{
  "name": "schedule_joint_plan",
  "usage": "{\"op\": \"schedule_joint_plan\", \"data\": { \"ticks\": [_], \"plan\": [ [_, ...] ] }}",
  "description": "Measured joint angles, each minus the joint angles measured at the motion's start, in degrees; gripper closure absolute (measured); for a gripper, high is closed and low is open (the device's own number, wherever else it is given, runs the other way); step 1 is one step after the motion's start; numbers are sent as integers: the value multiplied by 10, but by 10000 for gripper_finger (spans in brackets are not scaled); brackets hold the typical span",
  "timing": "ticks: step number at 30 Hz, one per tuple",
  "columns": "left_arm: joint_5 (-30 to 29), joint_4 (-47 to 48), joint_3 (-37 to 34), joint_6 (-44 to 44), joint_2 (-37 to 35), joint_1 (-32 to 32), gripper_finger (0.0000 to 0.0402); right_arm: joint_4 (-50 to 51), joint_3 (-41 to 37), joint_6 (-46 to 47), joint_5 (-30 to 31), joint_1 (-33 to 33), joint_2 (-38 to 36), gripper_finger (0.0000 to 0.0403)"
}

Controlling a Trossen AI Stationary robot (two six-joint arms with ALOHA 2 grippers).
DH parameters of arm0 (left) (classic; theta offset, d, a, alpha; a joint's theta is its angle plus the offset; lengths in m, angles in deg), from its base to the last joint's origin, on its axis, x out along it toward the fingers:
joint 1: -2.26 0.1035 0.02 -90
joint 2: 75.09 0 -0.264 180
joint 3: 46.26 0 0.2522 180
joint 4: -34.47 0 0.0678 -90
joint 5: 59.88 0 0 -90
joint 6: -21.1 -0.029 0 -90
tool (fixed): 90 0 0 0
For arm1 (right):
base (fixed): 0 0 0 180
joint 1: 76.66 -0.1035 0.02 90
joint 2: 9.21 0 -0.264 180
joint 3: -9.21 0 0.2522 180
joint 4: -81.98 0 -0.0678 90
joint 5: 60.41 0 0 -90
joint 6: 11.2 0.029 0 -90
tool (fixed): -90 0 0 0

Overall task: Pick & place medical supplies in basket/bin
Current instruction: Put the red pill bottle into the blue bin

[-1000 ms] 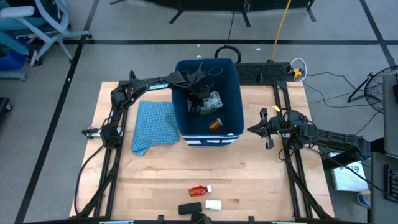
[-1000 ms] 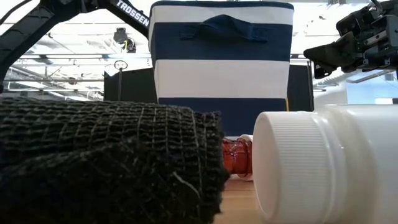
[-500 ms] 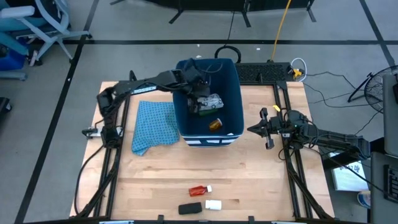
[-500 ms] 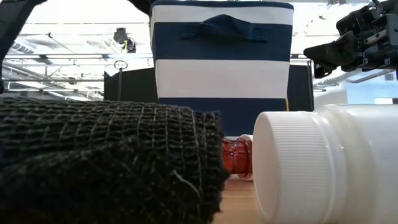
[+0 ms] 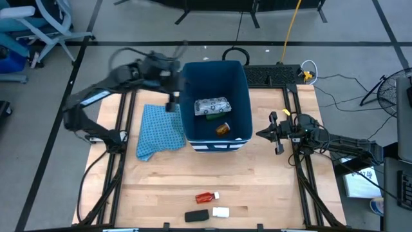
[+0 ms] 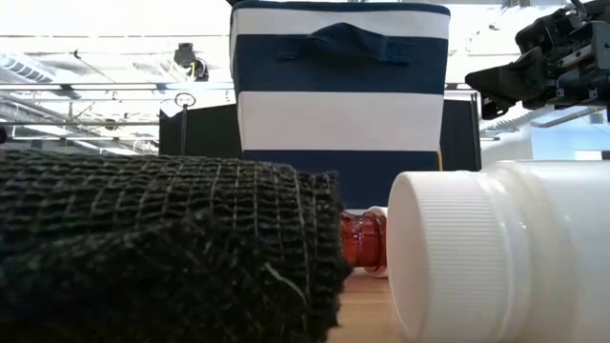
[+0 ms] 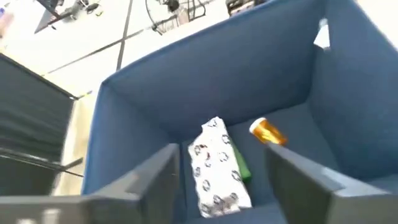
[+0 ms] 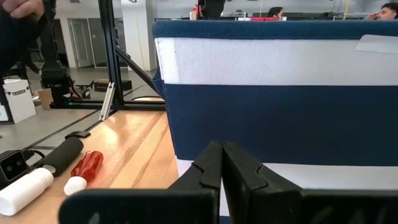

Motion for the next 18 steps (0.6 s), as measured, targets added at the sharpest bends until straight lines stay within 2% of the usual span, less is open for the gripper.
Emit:
{"op": "schedule_joint_plan", "data": {
  "ticks": [4,7,9,11,15,18],
  "plan": [
    [61,4,-41,14,-61,21,286,0,0,-3,0,0,0,403],
    [119,-10,-111,-6,-108,31,376,0,0,-4,0,0,0,403],
    [163,-40,-174,-14,-148,37,388,0,0,-4,0,0,0,403],
    [174,-101,-250,1,-197,39,386,0,0,-1,0,0,0,403],
    [172,-291,-423,82,-302,39,398,0,0,0,0,0,0,403],
    [204,-459,-547,163,-365,17,399,0,0,0,0,0,0,403]
  ]
}}
